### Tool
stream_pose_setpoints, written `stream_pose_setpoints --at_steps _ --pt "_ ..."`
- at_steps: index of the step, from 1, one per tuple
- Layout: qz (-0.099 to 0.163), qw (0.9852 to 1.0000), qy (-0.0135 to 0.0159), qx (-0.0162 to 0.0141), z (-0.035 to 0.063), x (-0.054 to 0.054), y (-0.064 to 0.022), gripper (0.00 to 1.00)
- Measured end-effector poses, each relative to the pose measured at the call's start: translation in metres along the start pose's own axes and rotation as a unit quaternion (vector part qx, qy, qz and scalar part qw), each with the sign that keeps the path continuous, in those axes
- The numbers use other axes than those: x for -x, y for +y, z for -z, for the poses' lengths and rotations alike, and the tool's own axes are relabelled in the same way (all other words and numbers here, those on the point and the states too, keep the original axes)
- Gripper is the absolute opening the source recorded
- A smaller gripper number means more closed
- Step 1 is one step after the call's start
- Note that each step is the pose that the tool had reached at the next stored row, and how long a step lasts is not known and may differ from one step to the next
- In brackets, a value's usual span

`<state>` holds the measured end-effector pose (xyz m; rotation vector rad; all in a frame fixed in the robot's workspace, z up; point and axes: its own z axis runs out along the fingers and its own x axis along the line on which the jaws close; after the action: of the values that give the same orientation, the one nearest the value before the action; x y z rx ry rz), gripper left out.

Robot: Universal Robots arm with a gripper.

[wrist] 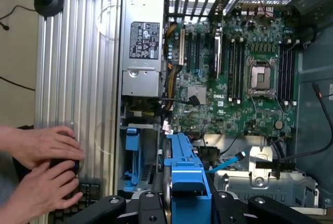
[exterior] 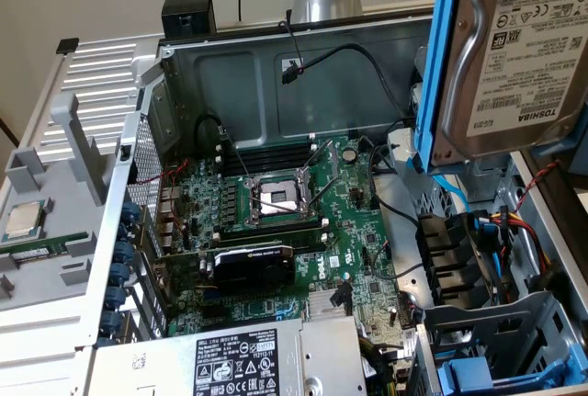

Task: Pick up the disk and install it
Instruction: 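Insert the disk into the insertion slot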

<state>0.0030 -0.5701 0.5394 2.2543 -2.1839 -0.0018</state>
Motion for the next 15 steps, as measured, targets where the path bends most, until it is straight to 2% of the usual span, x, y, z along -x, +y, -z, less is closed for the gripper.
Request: stream_pose_setpoints --at_steps 9,15 --pt "-0.004 1.0 0.0 0.0 -0.0005 -0.017 -0.0001 0.37" --pt "-0.008 1.0 0.0 0.0 -0.0041 -0.027 0.0002 0.37"
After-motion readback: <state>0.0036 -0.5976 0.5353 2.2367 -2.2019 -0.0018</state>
